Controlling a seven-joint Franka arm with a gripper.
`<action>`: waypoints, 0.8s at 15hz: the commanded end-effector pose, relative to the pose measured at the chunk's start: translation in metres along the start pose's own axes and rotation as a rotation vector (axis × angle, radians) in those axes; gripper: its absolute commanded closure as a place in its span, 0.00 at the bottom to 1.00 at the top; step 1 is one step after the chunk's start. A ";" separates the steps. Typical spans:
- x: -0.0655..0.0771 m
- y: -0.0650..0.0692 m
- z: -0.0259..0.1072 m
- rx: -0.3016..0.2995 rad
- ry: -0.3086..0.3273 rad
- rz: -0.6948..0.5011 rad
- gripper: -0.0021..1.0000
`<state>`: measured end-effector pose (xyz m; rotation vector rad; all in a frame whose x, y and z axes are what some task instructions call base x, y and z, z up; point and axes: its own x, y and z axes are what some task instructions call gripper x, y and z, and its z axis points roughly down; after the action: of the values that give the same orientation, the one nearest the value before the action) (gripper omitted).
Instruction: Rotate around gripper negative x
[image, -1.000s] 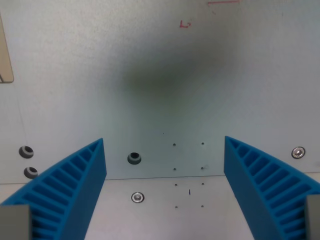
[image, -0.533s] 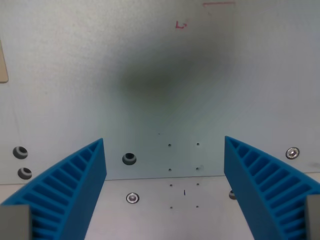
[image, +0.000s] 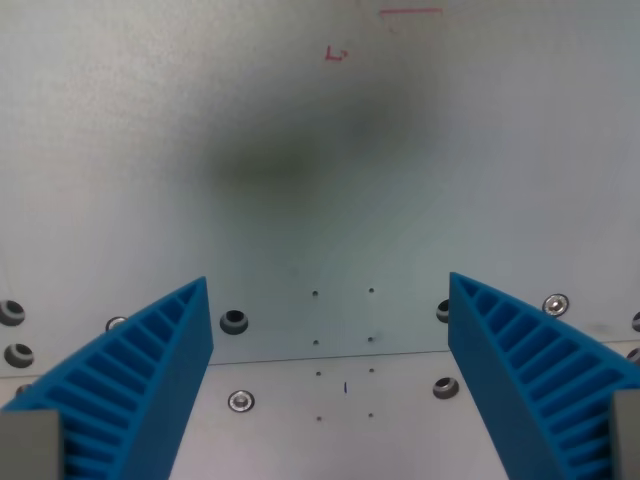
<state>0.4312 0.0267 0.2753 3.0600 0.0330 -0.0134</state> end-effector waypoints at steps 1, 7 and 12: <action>0.000 -0.003 -0.002 -0.195 -0.002 0.018 0.00; 0.000 -0.003 -0.002 -0.265 -0.003 0.017 0.00; 0.000 -0.003 -0.002 -0.324 -0.003 0.017 0.00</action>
<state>0.4304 0.0264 0.2746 2.9383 0.0427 -0.0003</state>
